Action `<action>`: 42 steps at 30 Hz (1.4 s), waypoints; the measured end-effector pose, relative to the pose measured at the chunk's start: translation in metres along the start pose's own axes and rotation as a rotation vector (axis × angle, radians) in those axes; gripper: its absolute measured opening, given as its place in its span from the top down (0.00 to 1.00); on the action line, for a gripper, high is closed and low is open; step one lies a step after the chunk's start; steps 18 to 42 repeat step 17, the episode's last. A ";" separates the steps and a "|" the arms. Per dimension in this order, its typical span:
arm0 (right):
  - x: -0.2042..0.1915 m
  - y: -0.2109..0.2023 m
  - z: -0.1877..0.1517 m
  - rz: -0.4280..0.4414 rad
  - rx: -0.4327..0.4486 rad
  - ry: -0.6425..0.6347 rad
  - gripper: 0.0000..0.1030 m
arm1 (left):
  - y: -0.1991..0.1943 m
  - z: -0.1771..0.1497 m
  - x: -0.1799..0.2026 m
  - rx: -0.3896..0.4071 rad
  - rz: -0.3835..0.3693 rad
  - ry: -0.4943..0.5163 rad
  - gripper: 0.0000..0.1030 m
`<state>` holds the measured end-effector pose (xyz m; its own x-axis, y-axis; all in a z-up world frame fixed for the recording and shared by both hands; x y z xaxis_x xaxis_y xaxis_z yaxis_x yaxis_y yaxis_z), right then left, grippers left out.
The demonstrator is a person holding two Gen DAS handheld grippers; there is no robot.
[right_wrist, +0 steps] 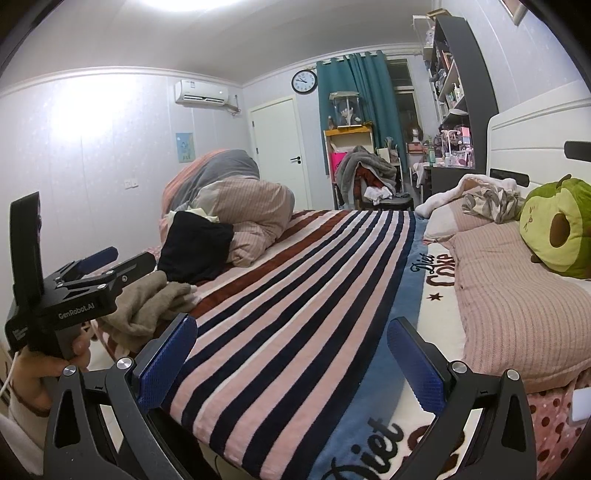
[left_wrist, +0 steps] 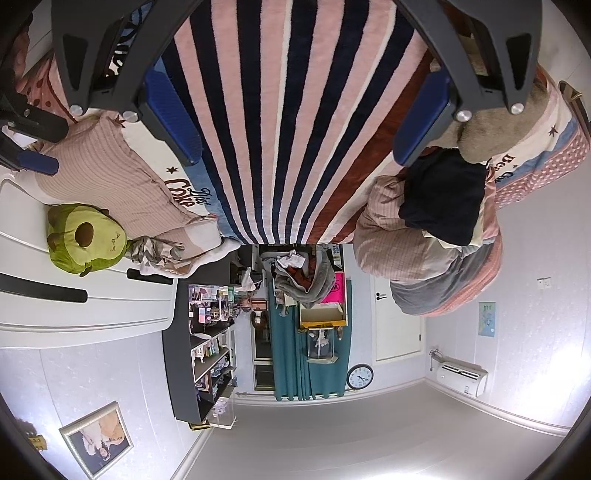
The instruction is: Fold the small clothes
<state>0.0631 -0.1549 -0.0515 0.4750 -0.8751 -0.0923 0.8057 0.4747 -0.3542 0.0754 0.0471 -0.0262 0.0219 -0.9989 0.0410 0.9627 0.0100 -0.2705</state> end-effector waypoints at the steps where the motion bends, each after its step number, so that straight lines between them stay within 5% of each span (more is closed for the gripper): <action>1: 0.000 0.000 0.000 0.001 0.000 0.000 0.01 | 0.000 0.000 0.000 0.000 -0.001 0.000 0.01; 42: -0.004 0.002 -0.001 0.001 -0.003 0.016 0.00 | 0.001 -0.001 -0.006 -0.007 -0.008 -0.005 0.01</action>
Point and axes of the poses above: each gripper's, at about its wrist camera, not at the fingertips, and y roughly the way its jaws point, x to its right, z to its top, the point moved 10 cm from there along y, roughly the way its jaws point, and after that the axes turned 4 degrees about -y, right-handed, at the moved point
